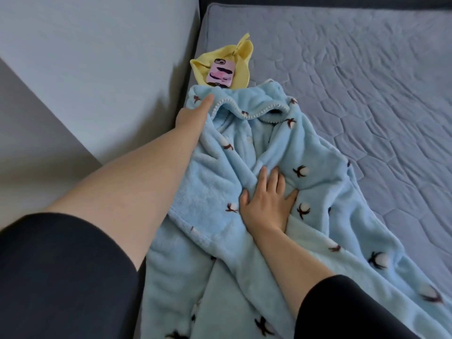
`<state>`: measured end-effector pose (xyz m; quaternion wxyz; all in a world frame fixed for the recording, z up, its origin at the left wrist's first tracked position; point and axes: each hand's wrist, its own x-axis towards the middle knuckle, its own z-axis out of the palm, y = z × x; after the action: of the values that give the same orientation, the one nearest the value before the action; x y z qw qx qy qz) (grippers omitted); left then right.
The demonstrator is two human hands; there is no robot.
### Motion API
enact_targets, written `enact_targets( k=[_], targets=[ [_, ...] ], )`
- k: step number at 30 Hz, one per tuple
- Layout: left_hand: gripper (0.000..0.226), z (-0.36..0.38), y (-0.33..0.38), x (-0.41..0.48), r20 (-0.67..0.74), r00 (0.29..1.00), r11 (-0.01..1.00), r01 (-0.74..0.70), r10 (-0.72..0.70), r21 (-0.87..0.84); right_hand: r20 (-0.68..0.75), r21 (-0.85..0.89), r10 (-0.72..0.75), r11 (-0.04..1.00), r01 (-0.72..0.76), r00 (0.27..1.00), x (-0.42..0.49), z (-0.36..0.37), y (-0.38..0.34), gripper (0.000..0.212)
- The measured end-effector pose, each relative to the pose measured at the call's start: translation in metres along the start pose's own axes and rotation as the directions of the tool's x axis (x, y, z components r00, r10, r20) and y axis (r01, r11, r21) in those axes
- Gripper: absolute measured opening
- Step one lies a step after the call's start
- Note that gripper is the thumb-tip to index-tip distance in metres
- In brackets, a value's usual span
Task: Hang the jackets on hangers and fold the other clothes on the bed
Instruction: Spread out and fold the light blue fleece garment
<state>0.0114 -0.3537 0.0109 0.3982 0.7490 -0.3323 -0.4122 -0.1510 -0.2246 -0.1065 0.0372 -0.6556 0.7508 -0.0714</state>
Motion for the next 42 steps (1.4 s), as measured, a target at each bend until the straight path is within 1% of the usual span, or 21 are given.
enact_targets(
  k=[3, 7, 10, 12, 15, 18, 20, 22, 23, 24, 26, 28, 29, 31, 32, 33, 35, 37, 39, 40, 42],
  targets=[
    [0.086, 0.007, 0.01, 0.01, -0.026, 1.0, 1.0, -0.018, 0.018, -0.014, 0.002, -0.041, -0.007, 0.999, 0.007, 1.0, -0.001, 0.001, -0.002, 0.082],
    [0.049, 0.004, 0.012, 0.018, 0.069, 0.996, 0.991, 0.05, -0.059, 0.121, 0.022, -0.046, -0.004, 0.999, 0.005, 1.0, 0.002, 0.0, -0.002, 0.079],
    [0.04, 0.003, 0.01, 0.012, 0.079, 0.995, 0.988, 0.042, -0.054, 0.148, 0.05, -0.033, -0.007, 0.999, 0.009, 0.999, 0.004, 0.001, -0.002, 0.08],
    [0.029, 0.001, 0.009, 0.006, 0.012, 0.995, 0.99, -0.103, 0.103, 0.095, 0.065, -0.016, -0.004, 1.0, 0.005, 0.998, 0.006, 0.001, -0.001, 0.08],
    [0.019, -0.007, 0.007, -0.022, 0.028, 0.906, 0.899, -0.422, 0.422, 0.115, 0.113, 0.075, -0.011, 0.997, 0.003, 0.994, 0.006, -0.004, 0.001, 0.075],
    [0.031, -0.011, -0.004, -0.064, 0.058, 0.804, 0.788, -0.593, 0.592, 0.168, 0.164, 0.286, -0.042, 0.958, -0.007, 0.986, 0.002, -0.023, 0.009, 0.072],
    [0.032, -0.013, -0.014, -0.091, 0.082, 0.737, 0.706, -0.668, 0.671, 0.236, 0.163, 0.51, -0.022, 0.858, -0.065, 0.986, 0.001, -0.046, 0.019, 0.067],
    [0.023, -0.015, -0.023, -0.114, 0.117, 0.657, 0.6, -0.736, 0.744, 0.313, 0.047, 0.688, 0.116, 0.716, -0.116, 0.992, 0.0, -0.075, 0.032, 0.064],
    [0.017, -0.017, -0.027, -0.125, 0.126, 0.62, 0.556, -0.762, 0.774, 0.332, -0.068, 0.701, 0.171, 0.709, -0.075, 0.983, 0.0, -0.091, 0.039, 0.066],
    [0.012, -0.019, -0.031, -0.135, 0.139, 0.586, 0.518, -0.786, 0.798, 0.337, -0.191, 0.657, 0.175, 0.754, -0.007, 0.966, 0.0, -0.107, 0.045, 0.072],
    [0.01, -0.027, -0.04, -0.153, 0.186, 0.524, 0.449, -0.83, 0.831, 0.329, -0.378, 0.459, 0.047, 0.877, 0.143, 0.925, 0.002, -0.133, 0.053, 0.087],
    [0.018, -0.035, -0.048, -0.169, 0.265, 0.481, 0.39, -0.859, 0.836, 0.333, -0.426, 0.183, -0.155, 0.95, 0.252, 0.891, 0.006, -0.156, 0.054, 0.094],
    [0.021, -0.04, -0.052, -0.178, 0.29, 0.473, 0.374, -0.864, 0.832, 0.338, -0.386, 0.024, -0.279, 0.95, 0.312, 0.879, 0.006, -0.167, 0.053, 0.09],
    [0.021, -0.049, -0.056, -0.187, 0.3, 0.48, 0.379, -0.861, 0.824, 0.339, -0.193, -0.252, -0.499, 0.857, 0.449, 0.845, 0.01, -0.181, 0.052, 0.057],
    [0.019, -0.055, -0.059, -0.192, 0.29, 0.484, 0.383, -0.858, 0.826, 0.341, -0.082, -0.317, -0.565, 0.796, 0.516, 0.821, 0.007, -0.186, 0.051, 0.041],
    [0.018, -0.061, -0.063, -0.197, 0.283, 0.479, 0.375, -0.857, 0.831, 0.353, 0.0, -0.323, -0.595, 0.761, 0.563, 0.804, 0.001, -0.19, 0.051, 0.03],
    [0.021, -0.077, -0.073, -0.202, 0.322, 0.44, 0.294, -0.862, 0.838, 0.414, 0.016, -0.245, -0.624, 0.755, 0.608, 0.781, -0.018, -0.195, 0.051, 0.02],
    [0.022, -0.091, -0.085, -0.206, 0.46, 0.419, 0.17, -0.855, 0.782, 0.49, 0.058, -0.238, -0.657, 0.722, 0.65, 0.752, -0.043, -0.195, 0.05, 0.02],
    [0.021, -0.098, -0.099, -0.215, 0.646, 0.458, 0.085, -0.849, 0.61, 0.522, 0.226, -0.284, -0.669, 0.65, 0.705, 0.708, -0.07, -0.186, 0.048, 0.025],
    [0.023, -0.099, -0.104, -0.219, 0.721, 0.5, 0.088, -0.845, 0.481, 0.528, 0.327, -0.279, -0.66, 0.617, 0.736, 0.677, -0.083, -0.18, 0.05, 0.027],
    [0.028, -0.1, -0.105, -0.226, 0.783, 0.596, 0.23, -0.798, 0.175, 0.556, 0.503, -0.209, -0.602, 0.612, 0.763, 0.62, -0.099, -0.175, 0.057, 0.029]
  ],
)
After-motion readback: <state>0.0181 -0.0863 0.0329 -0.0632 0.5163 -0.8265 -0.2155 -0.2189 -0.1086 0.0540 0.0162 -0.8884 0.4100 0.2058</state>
